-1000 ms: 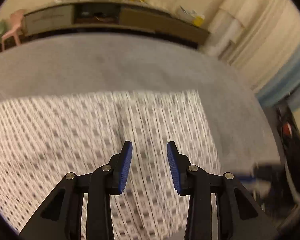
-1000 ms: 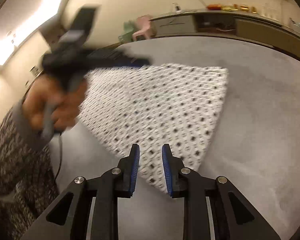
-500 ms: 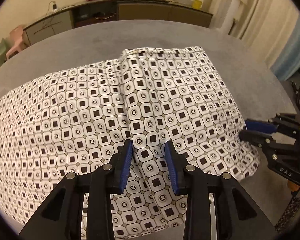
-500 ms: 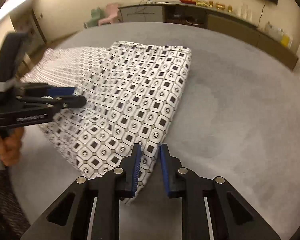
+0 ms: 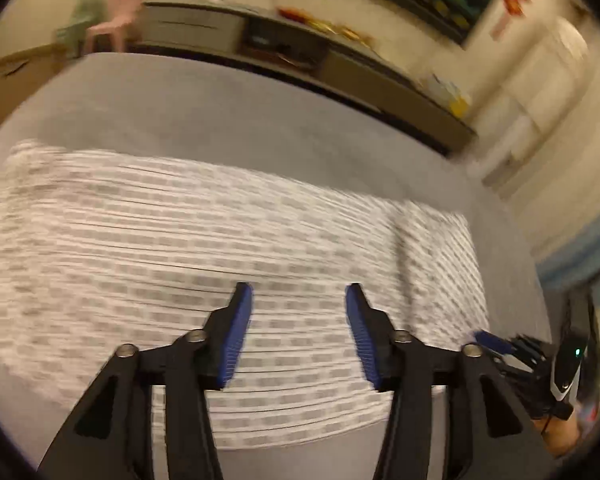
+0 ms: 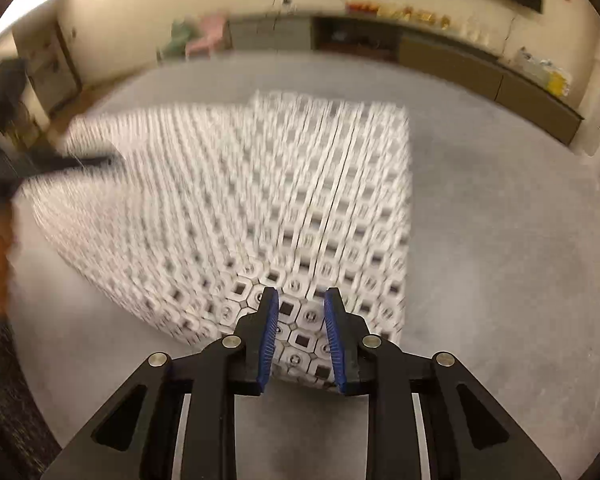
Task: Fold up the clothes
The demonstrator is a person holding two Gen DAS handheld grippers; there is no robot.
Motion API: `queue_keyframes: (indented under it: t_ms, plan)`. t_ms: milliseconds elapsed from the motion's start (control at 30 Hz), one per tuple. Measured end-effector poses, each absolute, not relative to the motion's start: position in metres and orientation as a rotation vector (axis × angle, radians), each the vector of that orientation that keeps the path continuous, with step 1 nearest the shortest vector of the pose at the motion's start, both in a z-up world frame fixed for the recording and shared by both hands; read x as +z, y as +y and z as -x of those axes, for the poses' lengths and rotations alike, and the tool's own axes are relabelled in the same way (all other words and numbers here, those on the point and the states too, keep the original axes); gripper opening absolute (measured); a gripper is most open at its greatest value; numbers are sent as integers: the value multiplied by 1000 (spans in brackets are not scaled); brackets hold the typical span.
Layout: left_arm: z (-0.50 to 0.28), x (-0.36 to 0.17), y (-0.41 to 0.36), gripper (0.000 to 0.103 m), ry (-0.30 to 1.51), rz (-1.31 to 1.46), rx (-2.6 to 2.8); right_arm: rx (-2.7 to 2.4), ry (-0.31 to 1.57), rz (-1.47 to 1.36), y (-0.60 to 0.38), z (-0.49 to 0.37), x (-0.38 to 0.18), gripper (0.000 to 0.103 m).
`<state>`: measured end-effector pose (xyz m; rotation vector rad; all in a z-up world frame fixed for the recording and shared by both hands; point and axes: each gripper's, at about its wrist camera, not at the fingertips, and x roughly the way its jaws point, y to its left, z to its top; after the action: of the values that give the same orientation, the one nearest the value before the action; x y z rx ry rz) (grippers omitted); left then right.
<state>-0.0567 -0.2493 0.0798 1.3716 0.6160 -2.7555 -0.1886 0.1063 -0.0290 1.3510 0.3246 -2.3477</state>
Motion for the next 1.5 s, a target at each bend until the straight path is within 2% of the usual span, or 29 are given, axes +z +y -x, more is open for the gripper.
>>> queue_keyframes:
  t_ms: [100, 167, 233, 333, 500, 533, 567, 600, 667, 733, 867, 1000, 1033, 1133, 1167, 1200, 1300, 1400, 1433, 1467, 1500]
  plan:
    - [23, 83, -354, 61, 643, -1186, -2607, -2396, 396, -1271, 93, 186, -17, 29]
    - [1, 71, -413, 63, 640, -1089, -2479, -2398, 429, -1210, 78, 179, -9, 41]
    - [-15, 58, -457, 64, 670, -1074, -2400, -2382, 452, -1176, 62, 171, -5, 45]
    - [-3, 21, -479, 64, 769, -1276, -2407, -2335, 491, -1179, 30, 158, -9, 45]
    - [17, 0, -475, 64, 670, -1299, -2401, -2222, 410, -1132, -38, 140, 11, 46]
    - [19, -1, -476, 61, 659, -1297, -2419, -2202, 388, -1128, -56, 140, 13, 46]
    - [18, -1, -476, 51, 665, -1295, -2419, -2184, 366, -1124, -76, 144, 15, 46]
    - [17, -2, -476, 18, 672, -1293, -2420, -2166, 344, -1120, -96, 149, 16, 46]
    - [11, -1, -480, 13, 732, -1264, -2432, -2134, 308, -1142, -137, 167, 14, 42]
    - [1, 7, -484, 11, 794, -1195, -2460, -2102, 271, -1193, -174, 186, 9, 27]
    - [-11, 32, -465, 11, 709, -1089, -2537, -2048, 294, -1369, -223, 218, -26, 27]
    - [-5, 32, -444, 11, 579, -1060, -2556, -2044, 251, -1422, -242, 236, -22, 31]
    - [1, 31, -433, 11, 467, -1053, -2560, -2037, 229, -1409, -249, 238, -12, 36]
    - [13, 28, -402, 11, 185, -1028, -2567, -1968, 226, -1345, -287, 236, 19, 71]
    - [14, 27, -393, 11, 120, -1021, -2577, -1920, 249, -1327, -305, 232, 28, 77]
    - [16, 27, -384, 11, 55, -1013, -2586, -1853, 282, -1325, -326, 228, 33, 78]
    - [20, 25, -358, 11, -138, -988, -2603, -1632, 432, -1365, -388, 214, 29, 78]
    - [20, 26, -365, 11, -121, -1003, -2608, -1498, 676, -1400, -427, 203, 5, 77]
    - [19, 27, -366, 11, -120, -999, -2614, -1467, 753, -1403, -434, 201, -3, 69]
    - [19, 28, -367, 11, -119, -995, -2621, -1444, 803, -1404, -438, 200, -8, 43]
    - [19, 29, -367, 11, -119, -993, -2628, -1447, 813, -1404, -438, 202, -10, 30]
